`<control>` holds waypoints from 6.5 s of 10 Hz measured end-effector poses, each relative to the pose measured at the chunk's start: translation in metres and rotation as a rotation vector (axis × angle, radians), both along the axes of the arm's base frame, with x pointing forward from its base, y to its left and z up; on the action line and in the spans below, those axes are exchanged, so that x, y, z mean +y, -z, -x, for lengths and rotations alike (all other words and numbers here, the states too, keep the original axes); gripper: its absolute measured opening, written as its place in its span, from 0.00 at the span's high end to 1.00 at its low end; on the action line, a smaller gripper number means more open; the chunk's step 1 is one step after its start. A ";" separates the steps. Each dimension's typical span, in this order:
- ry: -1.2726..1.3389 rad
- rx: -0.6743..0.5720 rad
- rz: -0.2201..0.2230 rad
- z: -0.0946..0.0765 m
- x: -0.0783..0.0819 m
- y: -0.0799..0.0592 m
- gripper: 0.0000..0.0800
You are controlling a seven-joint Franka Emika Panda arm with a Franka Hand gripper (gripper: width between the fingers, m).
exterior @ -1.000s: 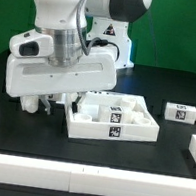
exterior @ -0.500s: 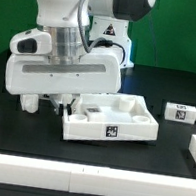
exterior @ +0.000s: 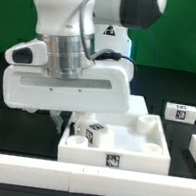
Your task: Assemble square table
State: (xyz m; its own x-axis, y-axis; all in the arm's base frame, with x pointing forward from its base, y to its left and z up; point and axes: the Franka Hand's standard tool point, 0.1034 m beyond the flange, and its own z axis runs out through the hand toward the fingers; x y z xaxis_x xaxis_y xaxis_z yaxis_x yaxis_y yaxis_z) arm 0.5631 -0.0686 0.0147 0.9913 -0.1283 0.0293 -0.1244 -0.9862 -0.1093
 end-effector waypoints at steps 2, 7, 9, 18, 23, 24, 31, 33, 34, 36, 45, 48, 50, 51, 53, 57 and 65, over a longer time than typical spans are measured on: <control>-0.011 -0.009 0.002 -0.005 0.005 0.000 0.93; -0.075 -0.017 0.027 -0.018 0.026 0.000 0.93; -0.078 -0.003 0.025 -0.028 0.044 0.000 0.93; -0.090 0.002 0.041 -0.028 0.047 -0.001 0.27; -0.167 0.023 0.030 -0.039 0.092 -0.040 0.19; -0.214 0.027 0.035 -0.037 0.113 -0.037 0.19; -0.337 0.045 0.064 -0.029 0.120 -0.020 0.19; -0.330 0.033 0.067 -0.028 0.119 -0.006 0.19; -0.331 0.031 0.067 -0.028 0.119 -0.004 0.19; -0.330 0.030 0.067 -0.028 0.119 -0.005 0.34; -0.295 0.041 0.058 -0.047 0.145 -0.068 0.65; -0.267 0.045 0.057 -0.046 0.152 -0.073 0.65; -0.260 0.047 0.057 -0.044 0.151 -0.075 0.65; -0.249 0.046 0.058 -0.035 0.147 -0.084 0.65; -0.219 0.060 0.056 -0.015 0.134 -0.087 0.65; -0.228 0.046 0.055 -0.022 0.139 -0.089 0.65; -0.207 0.032 0.068 0.039 0.132 -0.062 0.65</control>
Offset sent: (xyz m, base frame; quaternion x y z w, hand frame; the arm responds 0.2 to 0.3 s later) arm 0.0000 0.0000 0.0000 0.0000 0.0000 0.0000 1.0000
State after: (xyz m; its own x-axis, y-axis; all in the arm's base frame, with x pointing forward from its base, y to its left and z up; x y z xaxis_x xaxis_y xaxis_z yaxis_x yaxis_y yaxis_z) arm 0.5245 0.0631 0.0765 0.9968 0.0795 -0.0015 0.0794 -0.9960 -0.0404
